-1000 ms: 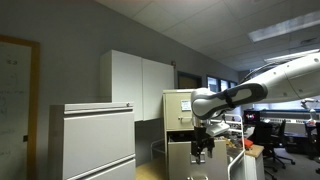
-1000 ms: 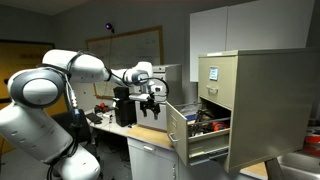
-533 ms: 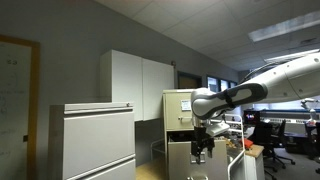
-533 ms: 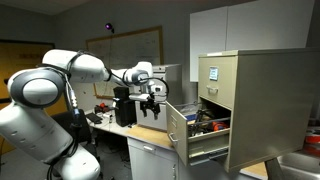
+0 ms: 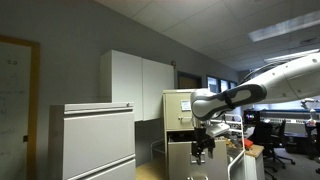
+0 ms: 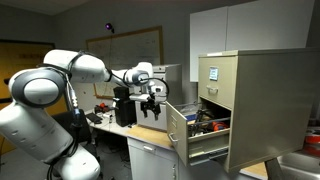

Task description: Close the bottom drawer

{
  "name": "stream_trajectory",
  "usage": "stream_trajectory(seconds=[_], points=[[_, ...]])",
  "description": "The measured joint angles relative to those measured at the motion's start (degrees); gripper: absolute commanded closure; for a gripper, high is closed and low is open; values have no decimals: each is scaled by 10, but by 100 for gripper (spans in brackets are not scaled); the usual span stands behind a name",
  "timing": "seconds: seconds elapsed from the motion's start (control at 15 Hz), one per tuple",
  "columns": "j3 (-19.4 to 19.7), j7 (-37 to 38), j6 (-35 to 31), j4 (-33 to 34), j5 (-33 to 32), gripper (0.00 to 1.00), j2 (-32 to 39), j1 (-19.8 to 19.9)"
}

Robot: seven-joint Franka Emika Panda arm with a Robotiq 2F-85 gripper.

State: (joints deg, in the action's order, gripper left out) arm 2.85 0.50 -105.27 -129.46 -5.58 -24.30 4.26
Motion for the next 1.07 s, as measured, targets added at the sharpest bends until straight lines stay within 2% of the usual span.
stream_trajectory(seconds=[0.33, 0.4, 0.47, 0.53, 0.87, 1.07], points=[[-15, 72, 1, 32, -51, 1, 35, 6], [-21, 87, 1, 45, -60, 25, 47, 5], [-27, 97, 3, 58, -67, 25, 60, 5], [-34, 103, 5, 73, -71, 30, 74, 3], [-54, 106, 6, 147, -74, 71, 155, -20], [-64, 143, -17, 180, -124, 94, 206, -34]])
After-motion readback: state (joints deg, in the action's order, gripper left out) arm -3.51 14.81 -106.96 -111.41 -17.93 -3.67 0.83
